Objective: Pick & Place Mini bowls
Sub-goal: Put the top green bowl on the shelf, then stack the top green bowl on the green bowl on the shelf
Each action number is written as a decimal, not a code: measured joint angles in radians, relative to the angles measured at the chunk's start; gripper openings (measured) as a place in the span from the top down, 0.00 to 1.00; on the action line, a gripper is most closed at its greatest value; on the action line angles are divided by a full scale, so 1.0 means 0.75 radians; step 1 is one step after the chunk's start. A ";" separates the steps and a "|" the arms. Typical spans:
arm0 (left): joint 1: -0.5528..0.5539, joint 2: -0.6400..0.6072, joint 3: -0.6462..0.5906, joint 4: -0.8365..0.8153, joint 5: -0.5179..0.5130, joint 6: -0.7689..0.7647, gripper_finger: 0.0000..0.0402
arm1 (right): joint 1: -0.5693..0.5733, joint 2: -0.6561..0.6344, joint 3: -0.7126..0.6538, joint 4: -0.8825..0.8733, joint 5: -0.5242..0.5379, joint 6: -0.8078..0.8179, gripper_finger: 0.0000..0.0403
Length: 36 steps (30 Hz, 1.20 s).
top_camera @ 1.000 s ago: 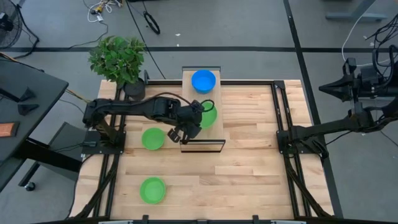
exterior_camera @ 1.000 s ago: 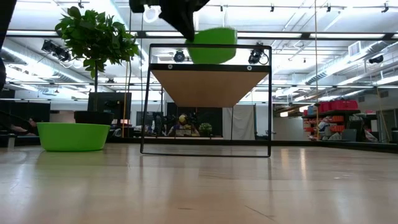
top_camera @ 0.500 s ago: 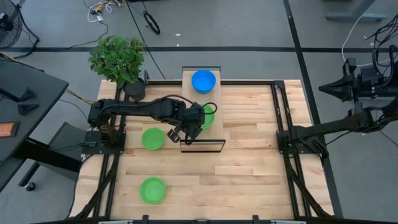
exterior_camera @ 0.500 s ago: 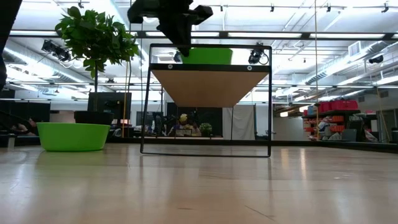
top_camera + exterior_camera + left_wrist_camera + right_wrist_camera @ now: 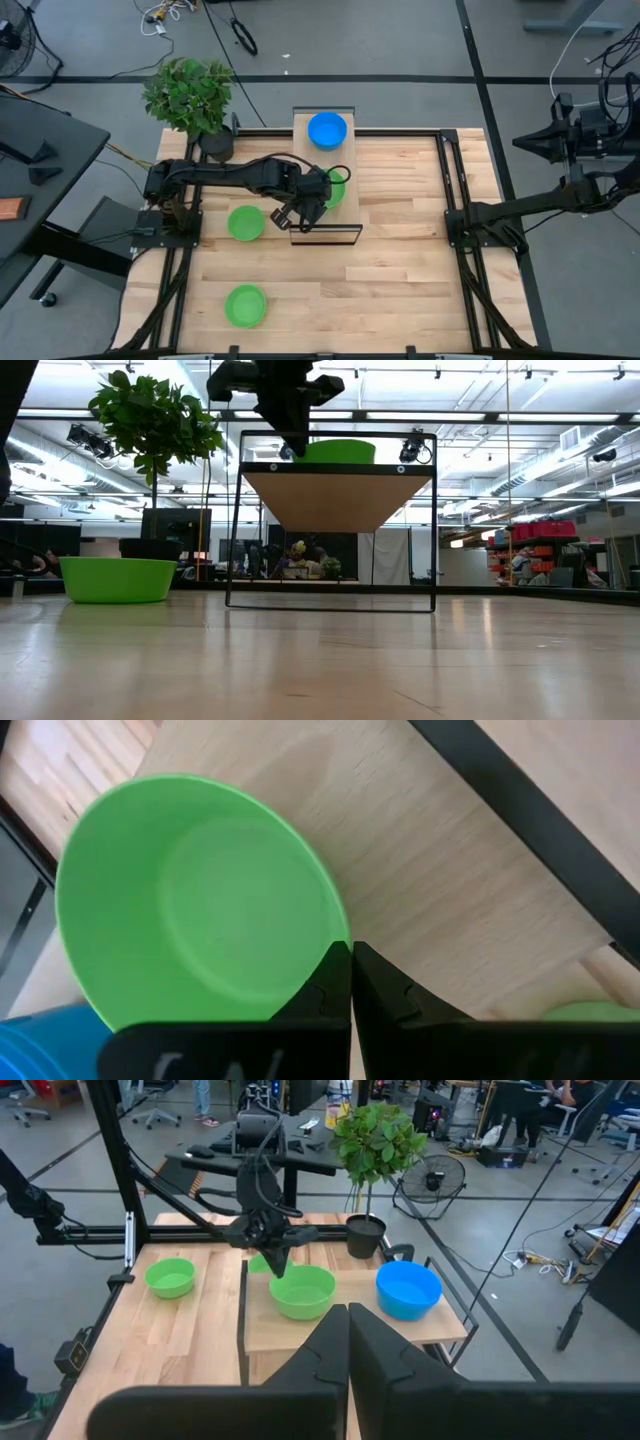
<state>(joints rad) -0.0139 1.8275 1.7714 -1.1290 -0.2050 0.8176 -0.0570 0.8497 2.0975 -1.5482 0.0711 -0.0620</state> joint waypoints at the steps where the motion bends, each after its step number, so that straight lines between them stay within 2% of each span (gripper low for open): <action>1: 0.000 0.000 0.000 0.000 0.000 -0.002 0.99 | 0.000 0.000 0.000 0.000 0.000 0.000 0.98; 9: 0.000 0.000 0.000 -0.003 0.000 -0.058 0.88 | 0.000 0.000 0.000 0.000 0.000 0.000 0.98; 14: 0.000 0.000 0.000 -0.003 -0.002 -0.062 0.84 | -0.001 0.000 0.000 0.000 0.000 0.000 0.98; 36: -0.001 -0.047 0.001 -0.020 -0.024 -0.064 0.82 | -0.001 0.001 0.000 0.000 0.000 0.000 0.98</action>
<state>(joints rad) -0.0147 1.7925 1.7718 -1.1443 -0.2233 0.7693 -0.0574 0.8501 2.0975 -1.5482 0.0711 -0.0620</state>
